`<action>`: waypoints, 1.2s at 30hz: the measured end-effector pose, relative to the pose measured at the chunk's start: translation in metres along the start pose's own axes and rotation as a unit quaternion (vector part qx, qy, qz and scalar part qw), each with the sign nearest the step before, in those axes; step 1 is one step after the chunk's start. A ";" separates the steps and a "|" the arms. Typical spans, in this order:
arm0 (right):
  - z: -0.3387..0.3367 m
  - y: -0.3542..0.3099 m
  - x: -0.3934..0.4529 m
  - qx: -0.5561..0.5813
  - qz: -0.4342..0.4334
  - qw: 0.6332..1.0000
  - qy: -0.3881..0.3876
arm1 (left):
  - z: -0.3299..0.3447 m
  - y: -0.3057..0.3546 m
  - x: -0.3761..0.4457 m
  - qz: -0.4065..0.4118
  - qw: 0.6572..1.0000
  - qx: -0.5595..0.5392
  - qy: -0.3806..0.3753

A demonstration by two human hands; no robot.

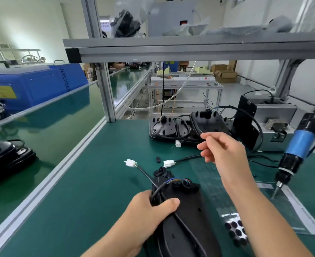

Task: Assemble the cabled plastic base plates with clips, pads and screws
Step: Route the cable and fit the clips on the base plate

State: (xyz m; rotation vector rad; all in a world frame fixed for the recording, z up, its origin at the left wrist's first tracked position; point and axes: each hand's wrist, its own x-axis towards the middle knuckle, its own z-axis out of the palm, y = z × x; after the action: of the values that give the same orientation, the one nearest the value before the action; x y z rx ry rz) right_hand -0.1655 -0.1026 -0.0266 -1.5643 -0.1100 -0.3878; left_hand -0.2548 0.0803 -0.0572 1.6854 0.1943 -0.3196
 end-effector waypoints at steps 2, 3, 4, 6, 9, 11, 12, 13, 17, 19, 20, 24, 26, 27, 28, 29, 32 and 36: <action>-0.006 0.000 -0.006 -0.036 0.001 0.999 -0.023 | -0.004 0.000 0.003 0.041 0.994 0.095 0.030; -0.008 0.001 -0.010 -0.057 0.003 0.998 -0.042 | -0.008 -0.001 0.005 0.067 0.983 0.161 0.054; -0.008 0.002 -0.013 -0.077 0.006 0.995 -0.064 | -0.012 -0.001 0.007 0.090 0.964 0.238 0.082; -0.007 0.004 -0.021 -0.117 0.007 0.987 -0.112 | -0.022 0.003 0.008 0.117 0.909 0.381 0.121; 0.002 0.005 -0.032 -0.167 -0.016 0.973 -0.160 | -0.040 0.016 0.008 0.109 0.930 0.345 0.058; 0.009 0.004 -0.037 -0.179 -0.034 0.970 -0.163 | -0.049 0.030 0.007 0.096 0.980 0.172 0.003; 0.013 0.003 -0.039 -0.182 -0.045 0.969 -0.160 | -0.054 0.036 0.008 0.073 0.995 0.066 -0.028; 0.017 0.001 -0.041 -0.189 -0.056 0.968 -0.157 | -0.057 0.040 0.009 0.051 0.996 -0.037 -0.059; 0.033 -0.006 -0.047 -0.281 -0.117 0.938 -0.167 | -0.062 0.040 0.021 0.025 0.999 -0.020 -0.026; 0.037 -0.008 -0.048 -0.315 -0.132 0.924 -0.171 | -0.063 0.030 0.035 -0.003 0.998 0.038 0.044; 0.038 -0.008 -0.048 -0.323 -0.129 0.921 -0.173 | -0.062 0.026 0.042 -0.029 0.997 0.056 0.050; 0.039 -0.004 -0.048 -0.311 -0.088 0.929 -0.177 | -0.052 0.014 0.063 -0.107 0.988 0.097 0.056; 0.039 0.000 -0.048 -0.306 -0.076 0.932 -0.180 | -0.047 0.014 0.070 -0.118 0.989 0.063 0.064; 0.039 0.002 -0.047 -0.304 -0.070 0.933 -0.180 | -0.048 0.016 0.073 -0.115 0.991 0.027 0.071; 0.039 0.003 -0.047 -0.300 -0.067 0.935 -0.179 | -0.051 0.019 0.076 -0.100 0.991 -0.026 0.081; 0.038 0.002 -0.047 -0.293 -0.067 0.938 -0.176 | -0.057 0.026 0.078 -0.074 0.989 -0.095 0.087; 0.042 -0.005 -0.040 -0.264 -0.083 0.948 -0.159 | -0.075 0.059 0.076 0.038 0.968 -0.247 0.040; 0.065 -0.032 -0.025 -0.086 0.004 0.967 -0.242 | -0.080 0.123 0.065 0.168 0.962 -0.207 0.063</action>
State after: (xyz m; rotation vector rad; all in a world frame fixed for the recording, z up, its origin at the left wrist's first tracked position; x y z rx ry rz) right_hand -0.1869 -0.0331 -0.0031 -1.8052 -0.4567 0.0009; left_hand -0.1478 0.1382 0.0465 1.2932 0.0592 0.0816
